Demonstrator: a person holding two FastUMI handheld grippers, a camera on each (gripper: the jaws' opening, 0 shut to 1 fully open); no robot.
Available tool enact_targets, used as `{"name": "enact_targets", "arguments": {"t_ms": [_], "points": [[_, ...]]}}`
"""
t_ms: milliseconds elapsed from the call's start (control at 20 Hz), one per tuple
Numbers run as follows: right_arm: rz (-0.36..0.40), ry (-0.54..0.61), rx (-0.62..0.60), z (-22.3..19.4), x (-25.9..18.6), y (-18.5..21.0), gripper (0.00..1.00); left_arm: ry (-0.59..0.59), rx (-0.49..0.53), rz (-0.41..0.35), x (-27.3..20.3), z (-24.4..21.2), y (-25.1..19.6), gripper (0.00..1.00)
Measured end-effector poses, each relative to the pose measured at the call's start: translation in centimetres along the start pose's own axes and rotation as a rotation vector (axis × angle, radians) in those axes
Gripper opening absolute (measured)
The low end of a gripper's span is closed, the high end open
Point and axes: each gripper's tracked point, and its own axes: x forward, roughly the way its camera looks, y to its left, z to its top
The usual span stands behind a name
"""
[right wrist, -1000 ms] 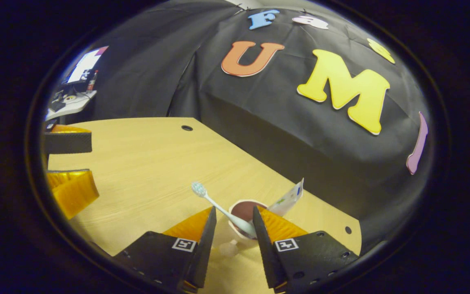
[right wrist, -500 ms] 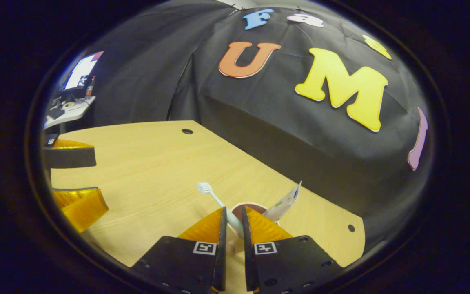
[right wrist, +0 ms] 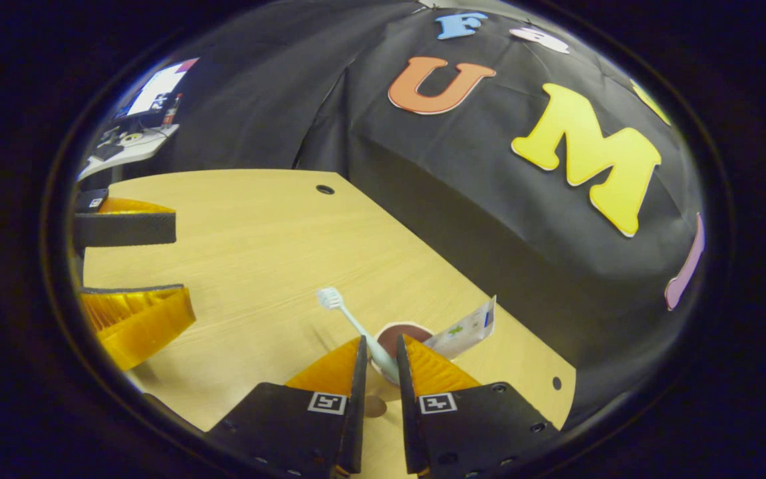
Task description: Put the toothbrush and toothpaste on the desktop into the cup, then pick up the cup and place it on the coaster on the desktop.
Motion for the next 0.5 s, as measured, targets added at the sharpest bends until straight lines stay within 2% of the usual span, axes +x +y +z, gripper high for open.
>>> {"name": "enact_targets", "arguments": {"t_ms": [100, 200, 250, 300, 500], "points": [[-0.002, -0.003, -0.012, 0.05, -0.06, -0.06, 0.25, 0.003, -0.001, 0.005, 0.04, -0.08, 0.15, 0.97], [-0.009, -0.007, -0.002, 0.15, 0.07, -0.19, 0.16, 0.003, -0.001, 0.006, -0.02, -0.04, 0.21, 0.97], [-0.009, -0.005, 0.011, 0.03, -0.02, -0.2, 0.08, 0.002, -0.002, 0.005, 0.02, 0.04, 0.18, 0.97], [-0.007, 0.001, 0.012, -0.04, -0.2, -0.26, 0.06, 0.001, -0.003, 0.003, -0.04, 0.01, 0.09, 0.97], [0.003, -0.009, 0.033, 0.35, -0.73, -0.59, 0.06, 0.003, -0.006, 0.001, 0.02, -0.12, 0.02, 0.97]]}}
